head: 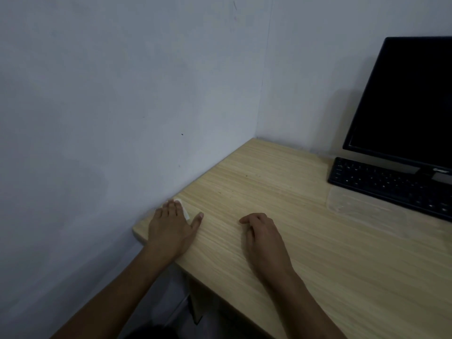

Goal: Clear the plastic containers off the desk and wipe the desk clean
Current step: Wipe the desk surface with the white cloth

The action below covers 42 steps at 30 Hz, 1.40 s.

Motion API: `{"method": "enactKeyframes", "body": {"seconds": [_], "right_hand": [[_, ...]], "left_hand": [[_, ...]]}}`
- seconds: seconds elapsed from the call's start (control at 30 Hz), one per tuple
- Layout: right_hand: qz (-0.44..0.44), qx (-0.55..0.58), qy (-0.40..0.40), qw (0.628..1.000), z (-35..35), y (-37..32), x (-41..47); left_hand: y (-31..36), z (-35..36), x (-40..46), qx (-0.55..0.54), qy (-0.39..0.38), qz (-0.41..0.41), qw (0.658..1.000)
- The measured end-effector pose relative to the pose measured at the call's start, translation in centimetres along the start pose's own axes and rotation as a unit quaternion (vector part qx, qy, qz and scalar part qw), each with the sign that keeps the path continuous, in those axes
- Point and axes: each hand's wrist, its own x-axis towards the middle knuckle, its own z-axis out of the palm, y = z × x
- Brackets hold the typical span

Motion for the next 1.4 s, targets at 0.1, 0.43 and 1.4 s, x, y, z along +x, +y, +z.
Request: {"method": "enactKeyframes", "body": {"seconds": [0.1,0.43,1.4], "right_hand": [[0.001,0.002,0.000,1.000,0.0,0.0,0.1],[0.003,0.000,0.001,1.000,-0.2,-0.2,0.0],[0.011,0.008,0.000,1.000,-0.2,0.0,0.1]], "left_hand": [[0.9,-0.2,0.6,0.002,0.014,-0.035,0.999],[-0.1,-0.4,2.5,-0.101,-0.038,0.119,0.987],[-2.3,-0.2,-1.2,-0.042,-0.057,0.012,0.997]]}}
